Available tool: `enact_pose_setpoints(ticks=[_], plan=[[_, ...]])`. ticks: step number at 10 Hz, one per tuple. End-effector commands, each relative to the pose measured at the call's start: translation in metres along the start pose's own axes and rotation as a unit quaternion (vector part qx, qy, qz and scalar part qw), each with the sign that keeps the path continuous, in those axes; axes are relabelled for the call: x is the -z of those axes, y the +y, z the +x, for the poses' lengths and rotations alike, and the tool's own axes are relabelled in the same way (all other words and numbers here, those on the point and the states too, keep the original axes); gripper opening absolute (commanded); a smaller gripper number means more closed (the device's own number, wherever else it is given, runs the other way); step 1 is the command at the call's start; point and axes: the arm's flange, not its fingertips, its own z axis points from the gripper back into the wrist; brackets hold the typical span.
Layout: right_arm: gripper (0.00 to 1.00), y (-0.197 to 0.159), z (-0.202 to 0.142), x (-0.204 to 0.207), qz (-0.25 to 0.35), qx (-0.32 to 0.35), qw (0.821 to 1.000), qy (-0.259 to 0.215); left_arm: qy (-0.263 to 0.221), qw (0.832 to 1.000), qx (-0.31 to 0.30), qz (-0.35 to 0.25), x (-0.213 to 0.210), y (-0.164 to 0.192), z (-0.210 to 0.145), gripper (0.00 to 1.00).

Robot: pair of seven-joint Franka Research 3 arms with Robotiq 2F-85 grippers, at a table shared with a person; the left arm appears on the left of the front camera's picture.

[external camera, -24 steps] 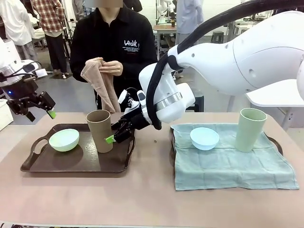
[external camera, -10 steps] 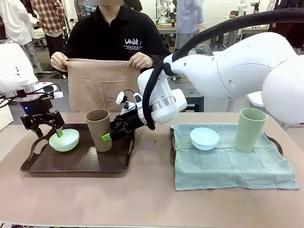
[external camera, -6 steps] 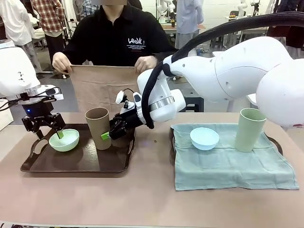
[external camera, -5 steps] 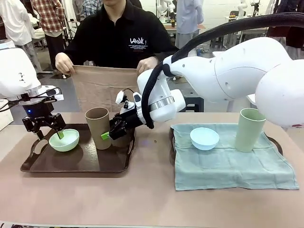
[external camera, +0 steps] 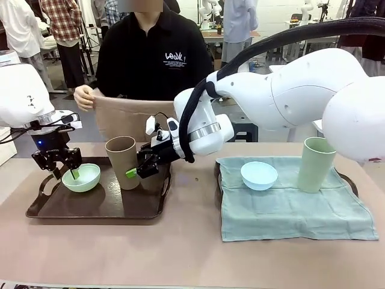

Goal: Set up a tray with a mat and arrange the tableware.
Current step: Pick up the Picnic Bowl and Reusable plastic cup from the Handle tray in front of the human's position and hold them in the air.

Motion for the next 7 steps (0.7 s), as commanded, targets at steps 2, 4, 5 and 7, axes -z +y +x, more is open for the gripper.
enact_pose_setpoints(ticks=[2,4,5,7], plan=[[0.0,0.0005,-0.0039,-0.0001,0.003,-0.016,1.0,-0.014,0.001,1.0,-0.005,0.018,0.0006,-0.0014,0.0047,0.0],[0.21,0.0006,-0.0055,-0.0017,0.003,-0.016,1.0,-0.018,0.004,1.0,-0.006,0.017,0.0009,-0.0024,0.0054,0.02],[0.21,0.0002,-0.0048,-0.0023,0.002,-0.019,1.0,-0.018,0.005,1.0,-0.004,0.014,0.0011,-0.0031,0.0065,0.0],[0.21,0.0011,-0.0054,-0.0023,0.004,-0.023,1.0,-0.019,0.009,1.0,-0.002,0.012,0.003,-0.0038,0.0065,0.0]])
